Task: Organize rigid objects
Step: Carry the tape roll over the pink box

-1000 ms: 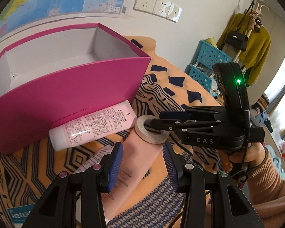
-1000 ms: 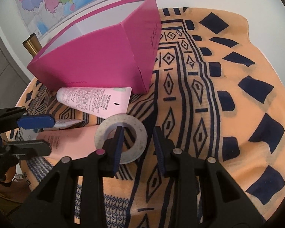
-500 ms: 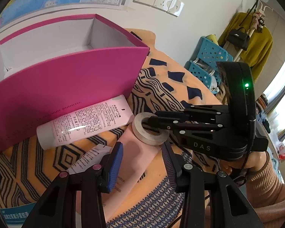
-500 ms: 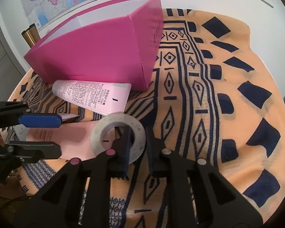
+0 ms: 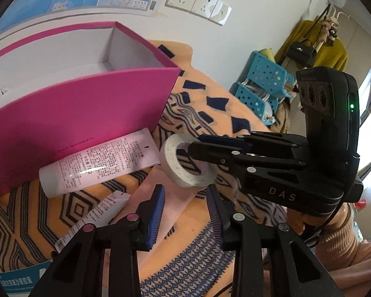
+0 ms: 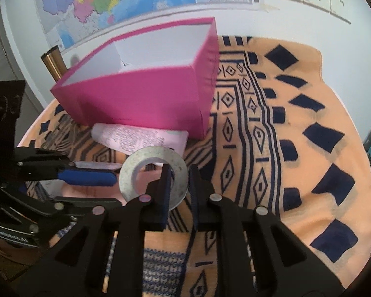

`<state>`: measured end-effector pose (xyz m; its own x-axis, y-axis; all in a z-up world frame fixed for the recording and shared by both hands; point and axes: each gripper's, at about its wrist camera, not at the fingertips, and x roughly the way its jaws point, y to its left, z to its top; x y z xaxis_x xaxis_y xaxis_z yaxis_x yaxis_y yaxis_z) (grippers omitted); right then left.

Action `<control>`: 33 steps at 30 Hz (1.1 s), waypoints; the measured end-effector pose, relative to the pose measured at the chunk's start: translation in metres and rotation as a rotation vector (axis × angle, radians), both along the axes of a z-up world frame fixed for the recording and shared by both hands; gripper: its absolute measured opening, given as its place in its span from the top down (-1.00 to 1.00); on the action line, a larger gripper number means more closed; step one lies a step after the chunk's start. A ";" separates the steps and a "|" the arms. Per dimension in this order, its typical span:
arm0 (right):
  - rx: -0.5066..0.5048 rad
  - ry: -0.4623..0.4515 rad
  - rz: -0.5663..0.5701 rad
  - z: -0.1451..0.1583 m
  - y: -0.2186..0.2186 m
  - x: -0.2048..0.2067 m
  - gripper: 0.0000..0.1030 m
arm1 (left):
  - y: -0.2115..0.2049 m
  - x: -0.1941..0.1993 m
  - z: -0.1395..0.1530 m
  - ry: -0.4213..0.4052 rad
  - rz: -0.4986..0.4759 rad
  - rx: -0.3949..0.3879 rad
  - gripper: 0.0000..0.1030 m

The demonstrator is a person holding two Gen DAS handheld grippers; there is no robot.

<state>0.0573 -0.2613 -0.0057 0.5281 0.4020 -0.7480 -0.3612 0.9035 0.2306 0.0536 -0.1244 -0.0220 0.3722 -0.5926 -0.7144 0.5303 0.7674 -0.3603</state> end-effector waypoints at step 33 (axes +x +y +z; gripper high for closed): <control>-0.037 -0.234 0.116 0.088 0.045 0.050 0.69 | 0.036 0.044 0.074 -0.189 0.122 0.018 0.39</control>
